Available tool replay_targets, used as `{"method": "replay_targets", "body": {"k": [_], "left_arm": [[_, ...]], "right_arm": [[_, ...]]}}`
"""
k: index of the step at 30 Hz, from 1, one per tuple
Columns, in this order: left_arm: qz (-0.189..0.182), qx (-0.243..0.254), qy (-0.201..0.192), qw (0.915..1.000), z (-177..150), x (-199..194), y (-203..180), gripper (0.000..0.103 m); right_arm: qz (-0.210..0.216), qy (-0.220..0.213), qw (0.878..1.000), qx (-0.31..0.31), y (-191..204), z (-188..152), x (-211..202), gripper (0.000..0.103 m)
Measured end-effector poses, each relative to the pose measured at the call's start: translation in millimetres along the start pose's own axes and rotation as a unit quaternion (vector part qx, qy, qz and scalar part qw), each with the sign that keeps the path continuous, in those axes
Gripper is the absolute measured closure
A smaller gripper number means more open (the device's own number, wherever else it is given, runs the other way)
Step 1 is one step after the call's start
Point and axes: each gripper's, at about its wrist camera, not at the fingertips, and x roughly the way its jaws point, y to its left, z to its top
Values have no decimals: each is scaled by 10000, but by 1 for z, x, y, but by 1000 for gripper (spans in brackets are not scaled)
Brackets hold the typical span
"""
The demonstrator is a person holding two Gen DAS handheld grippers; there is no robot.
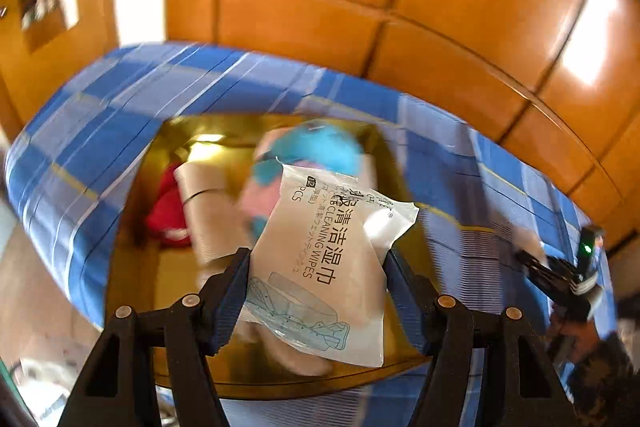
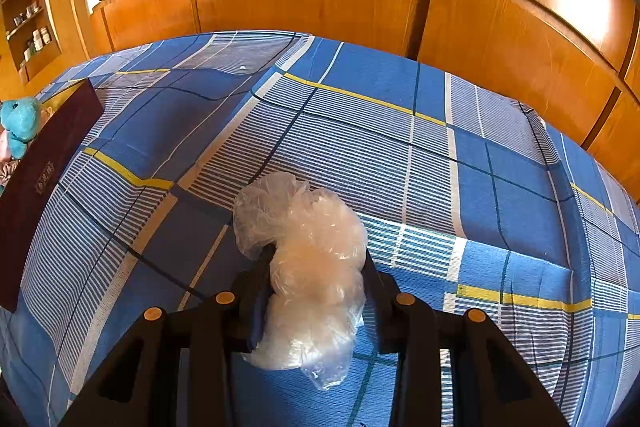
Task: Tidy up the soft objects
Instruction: 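Carry the wipes packet into the gold tray and open the left tool, then lift the plastic bag with the right tool toward the gold tray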
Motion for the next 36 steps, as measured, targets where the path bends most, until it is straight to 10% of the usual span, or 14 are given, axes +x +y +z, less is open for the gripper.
{"method": "replay_targets", "body": {"k": [21,36], "left_arm": [[579,-327,496,9966,-7,55,49,28],[1149,6,-209,9932,-12,20,33,25]], "right_arm": [[-63,19,10000,-35,2,0,1,66],[-106,26,9999,-88,2,0,1,66]]}}
